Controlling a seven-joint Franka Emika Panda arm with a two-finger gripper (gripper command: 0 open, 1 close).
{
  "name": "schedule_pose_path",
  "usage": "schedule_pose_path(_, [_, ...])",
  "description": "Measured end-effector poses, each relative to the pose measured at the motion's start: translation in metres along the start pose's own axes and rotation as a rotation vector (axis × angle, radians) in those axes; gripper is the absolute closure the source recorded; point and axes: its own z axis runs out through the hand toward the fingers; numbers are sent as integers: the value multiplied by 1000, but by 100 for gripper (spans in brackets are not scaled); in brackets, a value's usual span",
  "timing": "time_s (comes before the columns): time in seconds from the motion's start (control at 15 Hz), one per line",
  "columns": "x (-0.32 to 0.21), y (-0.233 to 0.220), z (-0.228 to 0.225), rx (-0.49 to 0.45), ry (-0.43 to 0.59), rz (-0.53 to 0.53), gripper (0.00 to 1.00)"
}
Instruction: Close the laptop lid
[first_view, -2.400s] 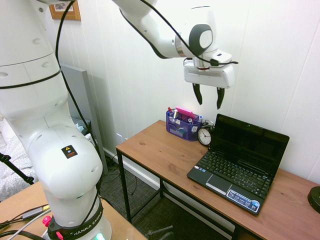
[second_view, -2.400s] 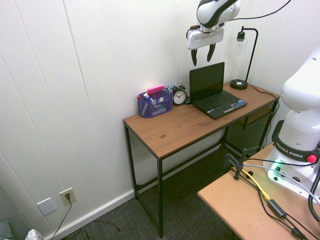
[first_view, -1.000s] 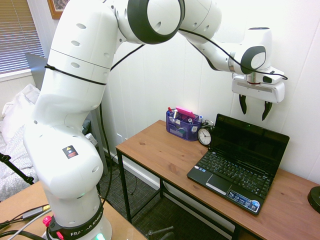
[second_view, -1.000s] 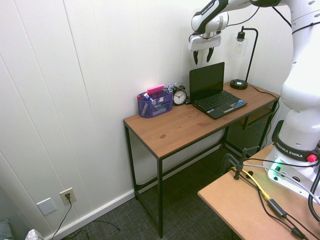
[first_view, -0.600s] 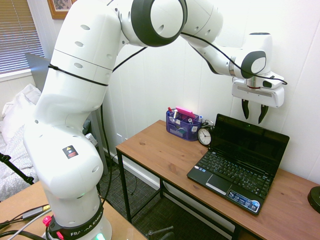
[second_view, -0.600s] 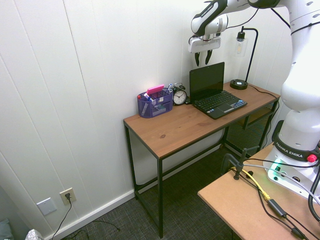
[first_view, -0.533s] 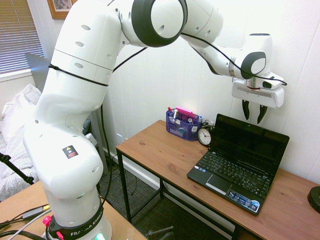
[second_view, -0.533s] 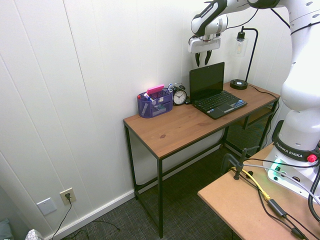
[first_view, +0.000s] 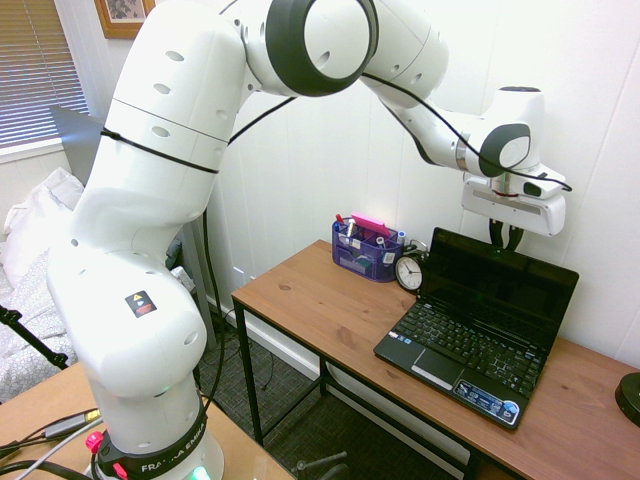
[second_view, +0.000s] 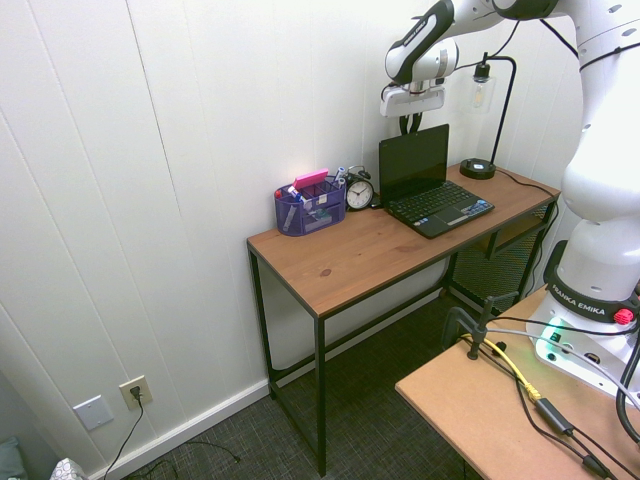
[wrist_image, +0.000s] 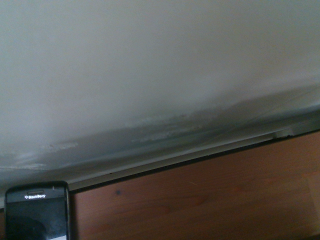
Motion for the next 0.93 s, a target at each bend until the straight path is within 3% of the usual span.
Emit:
schedule_pose_path(0.53, [-31, 78, 12, 0, -5, 13, 100])
schedule_pose_path(0.93, [-63, 155, 54, -35, -42, 23, 100])
